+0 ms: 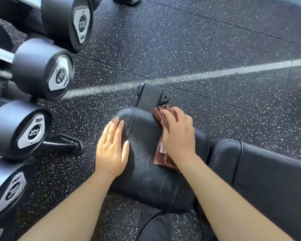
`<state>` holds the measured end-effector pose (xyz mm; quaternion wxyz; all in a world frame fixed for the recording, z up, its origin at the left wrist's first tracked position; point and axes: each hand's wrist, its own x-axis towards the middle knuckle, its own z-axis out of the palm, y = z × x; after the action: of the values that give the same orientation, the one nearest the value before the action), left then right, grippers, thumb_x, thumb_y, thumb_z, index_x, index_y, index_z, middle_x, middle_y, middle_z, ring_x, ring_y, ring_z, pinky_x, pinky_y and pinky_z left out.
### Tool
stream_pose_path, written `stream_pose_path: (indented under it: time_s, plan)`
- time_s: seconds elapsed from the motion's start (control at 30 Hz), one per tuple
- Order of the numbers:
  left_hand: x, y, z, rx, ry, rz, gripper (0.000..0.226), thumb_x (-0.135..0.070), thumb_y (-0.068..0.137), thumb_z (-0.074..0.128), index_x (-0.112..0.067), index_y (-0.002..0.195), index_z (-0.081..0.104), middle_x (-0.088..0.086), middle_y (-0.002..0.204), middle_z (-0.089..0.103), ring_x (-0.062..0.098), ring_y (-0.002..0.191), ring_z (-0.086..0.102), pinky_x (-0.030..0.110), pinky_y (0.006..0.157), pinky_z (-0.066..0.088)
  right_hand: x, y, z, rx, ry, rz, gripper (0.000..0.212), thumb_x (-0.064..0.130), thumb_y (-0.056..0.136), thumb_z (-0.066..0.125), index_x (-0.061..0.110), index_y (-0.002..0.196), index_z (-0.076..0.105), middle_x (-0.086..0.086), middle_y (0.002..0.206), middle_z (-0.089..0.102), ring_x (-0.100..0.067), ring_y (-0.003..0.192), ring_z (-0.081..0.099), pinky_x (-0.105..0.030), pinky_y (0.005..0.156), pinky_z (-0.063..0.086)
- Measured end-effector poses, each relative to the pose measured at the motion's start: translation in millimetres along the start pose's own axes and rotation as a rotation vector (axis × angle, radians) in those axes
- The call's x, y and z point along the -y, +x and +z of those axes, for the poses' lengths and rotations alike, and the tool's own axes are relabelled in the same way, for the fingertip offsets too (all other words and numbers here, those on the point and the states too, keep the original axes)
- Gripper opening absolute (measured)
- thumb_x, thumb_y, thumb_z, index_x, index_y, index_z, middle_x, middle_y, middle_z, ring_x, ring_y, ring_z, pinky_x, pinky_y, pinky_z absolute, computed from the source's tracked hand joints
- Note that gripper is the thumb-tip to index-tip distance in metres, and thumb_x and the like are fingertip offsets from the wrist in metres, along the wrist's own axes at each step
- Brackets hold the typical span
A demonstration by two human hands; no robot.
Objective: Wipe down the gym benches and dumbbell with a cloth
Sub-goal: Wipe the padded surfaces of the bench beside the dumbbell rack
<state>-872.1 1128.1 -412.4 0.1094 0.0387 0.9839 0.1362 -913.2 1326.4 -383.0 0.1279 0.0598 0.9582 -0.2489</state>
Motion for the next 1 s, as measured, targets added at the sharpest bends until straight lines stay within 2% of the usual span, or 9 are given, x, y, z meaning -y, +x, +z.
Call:
stream_pose_path:
  time_s: [0.1,0.2,0.33,0.53,0.63,0.7,0.77,0.87,1.0]
  plan:
    - [-4.1,-0.6,-1.1,0.057,0.016,-0.061,0.061,-0.036,0.093,0.028,-0.008,0.147,0.022,0.009,0.156,0.018,0.027,0.143,0.015,0.040,0.115,0.016,-24.4,-19.2,-12.7,0.002,-0.049,0.069,0.041,0.018,0.091,0.053,0.024,0.131,0.049,-0.004,0.144,0.038,-0.033,0.121,0.036,-0.049,0.091,0.040]
    - [-15.3,-0.8,-14.0,0.173,0.016,-0.119,0.059,-0.036,0.097,0.032,-0.013,0.149,0.014,0.003,0.159,0.006,0.022,0.145,0.005,0.048,0.116,0.014,-34.0,-29.8,-31.7,0.046,-0.078,0.125,0.040,0.018,0.093,0.049,0.025,0.132,0.046,-0.003,0.144,0.035,-0.032,0.124,0.032,-0.049,0.092,0.038]
    - [-45.0,-12.6,-51.1,0.249,-0.008,-0.008,0.057,-0.034,0.096,0.037,-0.016,0.148,0.020,0.002,0.157,0.014,0.023,0.144,0.016,0.050,0.115,0.017,-28.8,-55.0,-64.8,0.026,-0.042,0.218,0.036,0.019,0.094,0.047,0.025,0.130,0.048,-0.002,0.141,0.037,-0.031,0.123,0.033,-0.049,0.092,0.038]
    - [-116.5,-37.8,-129.4,0.329,-0.086,0.184,0.056,-0.035,0.097,0.036,-0.015,0.147,0.023,0.003,0.155,0.022,0.020,0.142,0.019,0.043,0.115,0.021,-4.4,-124.2,-139.8,0.059,0.098,0.236,0.035,0.021,0.094,0.048,0.026,0.129,0.050,0.002,0.139,0.040,-0.027,0.122,0.035,-0.048,0.096,0.039]
    - [-155.5,-60.2,-175.9,0.324,-0.151,0.261,0.055,-0.036,0.097,0.035,-0.017,0.147,0.024,0.001,0.154,0.024,0.016,0.142,0.018,0.039,0.117,0.018,9.2,-166.0,-189.9,0.042,0.252,0.243,0.033,0.021,0.095,0.047,0.025,0.128,0.053,0.002,0.135,0.045,-0.023,0.122,0.040,-0.034,0.102,0.031]
    - [-178.6,-77.1,-206.7,0.296,-0.172,0.301,0.055,-0.036,0.097,0.036,-0.015,0.146,0.026,0.002,0.153,0.027,0.015,0.141,0.020,0.037,0.117,0.018,15.9,-191.8,-224.8,0.018,0.304,0.246,0.033,0.019,0.095,0.047,0.023,0.127,0.054,0.001,0.133,0.047,-0.022,0.120,0.042,-0.023,0.100,0.025]
    - [-199.2,-95.6,-234.9,0.276,-0.184,0.327,0.055,-0.038,0.096,0.033,-0.014,0.145,0.028,0.002,0.152,0.029,0.015,0.140,0.022,0.038,0.116,0.022,18.3,-214.9,-259.4,-0.020,0.345,0.245,0.033,0.017,0.095,0.049,0.021,0.127,0.055,0.000,0.132,0.048,-0.022,0.118,0.042,-0.018,0.098,0.023]
    - [-226.7,-123.2,-268.1,0.250,-0.194,0.336,0.058,-0.041,0.093,0.030,-0.013,0.144,0.031,0.003,0.150,0.032,0.016,0.139,0.025,0.037,0.115,0.024,12.0,-240.3,-304.5,-0.053,0.368,0.212,0.033,0.017,0.095,0.049,0.020,0.127,0.056,-0.001,0.131,0.049,-0.022,0.118,0.043,-0.017,0.098,0.022]
    - [-276.1,-164.6,-295.1,0.187,-0.184,0.332,0.058,-0.041,0.092,0.031,-0.012,0.143,0.034,0.005,0.148,0.035,0.016,0.138,0.027,0.028,0.113,0.018,-15.7,-274.9,-362.0,-0.092,0.368,0.151,0.033,0.018,0.095,0.049,0.018,0.127,0.055,-0.001,0.131,0.048,-0.022,0.118,0.041,-0.017,0.100,0.021]
